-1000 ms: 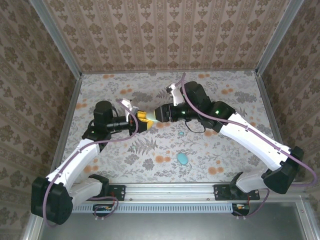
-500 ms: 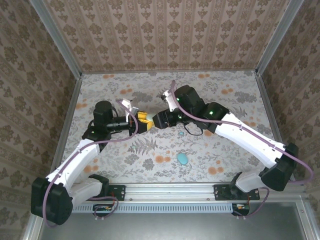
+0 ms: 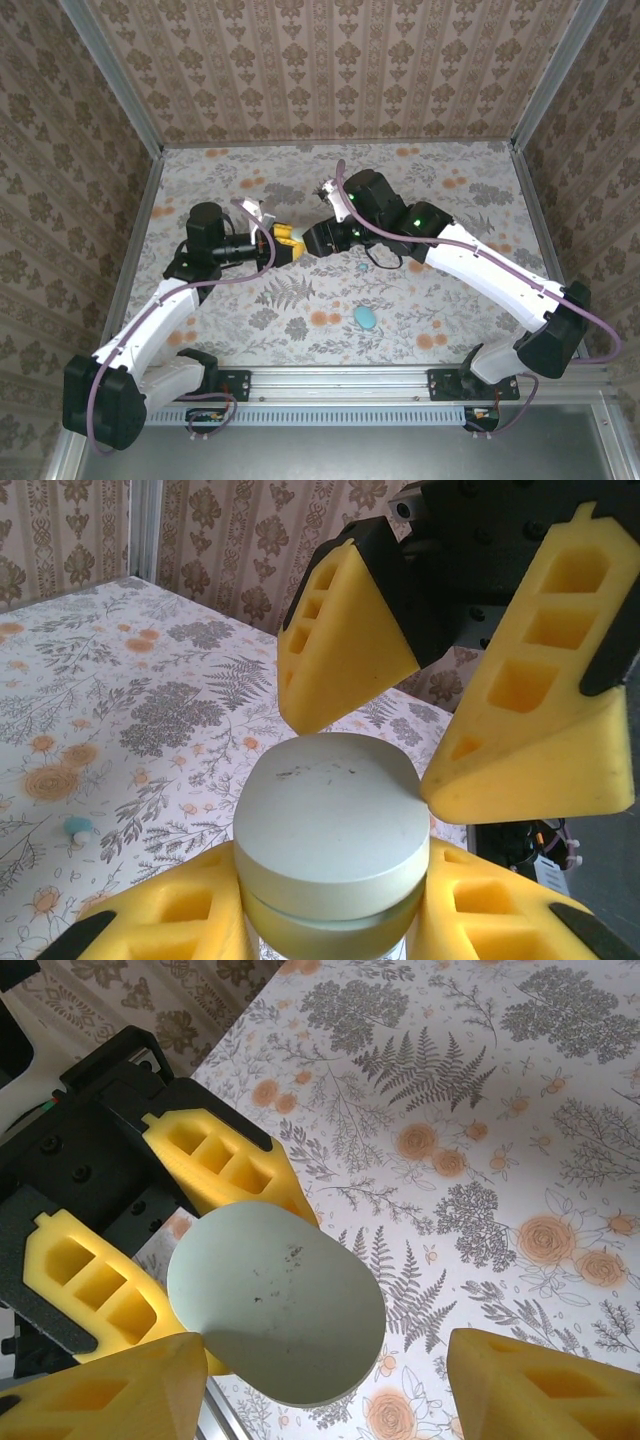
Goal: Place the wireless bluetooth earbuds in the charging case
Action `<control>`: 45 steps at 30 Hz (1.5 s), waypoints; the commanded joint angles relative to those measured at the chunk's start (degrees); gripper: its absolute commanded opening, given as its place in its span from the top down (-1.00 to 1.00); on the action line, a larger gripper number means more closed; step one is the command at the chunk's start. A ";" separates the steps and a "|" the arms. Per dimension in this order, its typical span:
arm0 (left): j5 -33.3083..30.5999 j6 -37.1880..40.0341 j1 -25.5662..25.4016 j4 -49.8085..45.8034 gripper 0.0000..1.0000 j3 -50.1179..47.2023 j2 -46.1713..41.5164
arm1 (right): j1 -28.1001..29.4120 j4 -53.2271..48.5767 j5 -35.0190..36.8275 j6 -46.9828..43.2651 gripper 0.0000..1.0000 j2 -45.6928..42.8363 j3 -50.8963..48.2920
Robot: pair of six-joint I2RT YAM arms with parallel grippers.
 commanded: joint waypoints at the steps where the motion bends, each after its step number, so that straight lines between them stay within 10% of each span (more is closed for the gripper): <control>1: 3.68 -0.82 -0.33 2.01 1.00 1.18 -1.41 | -1.78 -0.07 6.46 0.15 -0.31 -0.39 -0.39; 30: 4.48 -2.33 0.20 1.94 1.00 1.89 -1.39 | -5.88 14.39 -10.35 0.96 -0.40 -10.41 -13.44; 45: 5.44 -3.87 0.26 3.43 1.00 1.62 -1.21 | -1.70 12.03 -7.97 -4.17 -0.62 -7.30 -10.87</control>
